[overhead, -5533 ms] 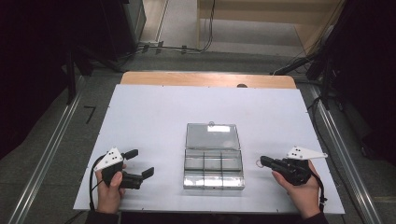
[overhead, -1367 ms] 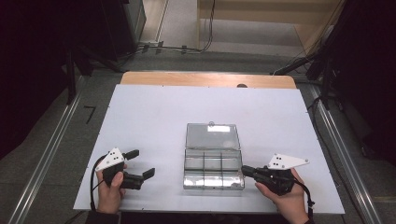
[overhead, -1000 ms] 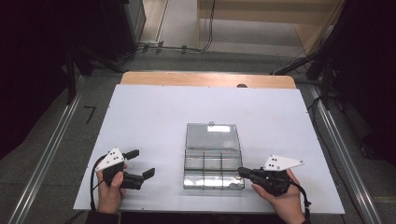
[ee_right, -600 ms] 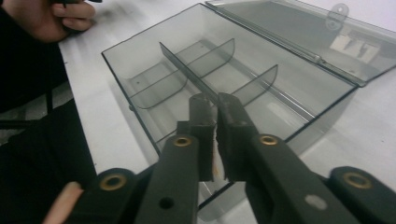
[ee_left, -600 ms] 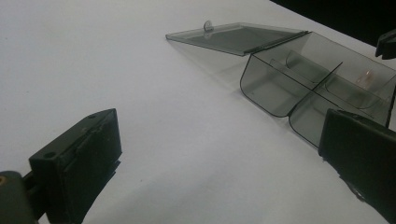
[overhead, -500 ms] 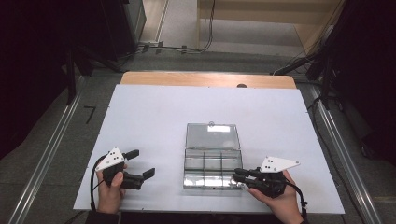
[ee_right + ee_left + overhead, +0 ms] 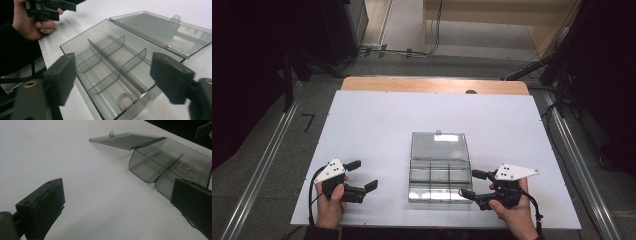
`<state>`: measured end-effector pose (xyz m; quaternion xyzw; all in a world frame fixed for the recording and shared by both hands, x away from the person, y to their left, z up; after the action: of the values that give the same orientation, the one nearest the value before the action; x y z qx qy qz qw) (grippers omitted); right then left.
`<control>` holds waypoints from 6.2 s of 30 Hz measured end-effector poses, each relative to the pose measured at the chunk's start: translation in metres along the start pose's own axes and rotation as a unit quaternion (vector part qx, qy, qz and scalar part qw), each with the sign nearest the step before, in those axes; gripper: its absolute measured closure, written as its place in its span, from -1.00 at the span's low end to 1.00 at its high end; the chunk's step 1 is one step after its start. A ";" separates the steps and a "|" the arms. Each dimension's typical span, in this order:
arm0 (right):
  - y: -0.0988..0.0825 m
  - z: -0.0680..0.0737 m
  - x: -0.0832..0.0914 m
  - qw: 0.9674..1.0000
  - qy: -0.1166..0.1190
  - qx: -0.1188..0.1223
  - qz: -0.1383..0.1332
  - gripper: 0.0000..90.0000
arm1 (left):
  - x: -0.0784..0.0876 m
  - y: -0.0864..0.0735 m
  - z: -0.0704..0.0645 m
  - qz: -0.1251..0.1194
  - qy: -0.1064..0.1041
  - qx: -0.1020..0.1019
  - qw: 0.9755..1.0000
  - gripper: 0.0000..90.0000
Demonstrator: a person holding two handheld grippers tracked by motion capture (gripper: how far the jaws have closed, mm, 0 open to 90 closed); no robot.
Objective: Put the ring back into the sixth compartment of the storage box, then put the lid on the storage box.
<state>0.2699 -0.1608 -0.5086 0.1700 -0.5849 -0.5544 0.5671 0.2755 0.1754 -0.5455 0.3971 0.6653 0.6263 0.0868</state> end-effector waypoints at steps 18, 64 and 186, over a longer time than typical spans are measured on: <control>0.022 -0.009 -0.004 1.000 -0.006 -0.007 0.007 -1.00 | 0.001 0.000 0.000 -0.003 -0.002 0.003 1.000 -1.00; 0.061 -0.053 -0.024 0.999 -0.020 -0.023 0.008 -1.00 | 0.001 -0.001 -0.001 -0.004 0.004 0.001 1.000 -1.00; 0.026 -0.112 -0.060 0.981 -0.053 -0.185 0.019 -0.41 | -0.133 0.065 -0.031 0.046 -0.017 0.089 0.995 -0.59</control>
<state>0.3943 -0.1536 -0.5438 0.0215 -0.5051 -0.6502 0.5671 0.3724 0.0604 -0.5314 0.4436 0.6980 0.5611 0.0332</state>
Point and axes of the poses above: each handheld gripper's, and its own axes: x roughly backward along the jaws, y roughly out of its top, z roughly to its left, the point moved 9 cm from there along -x, roughly forward along the jaws, and after that the axes turned 3 degrees about y, right-handed, at the moved point
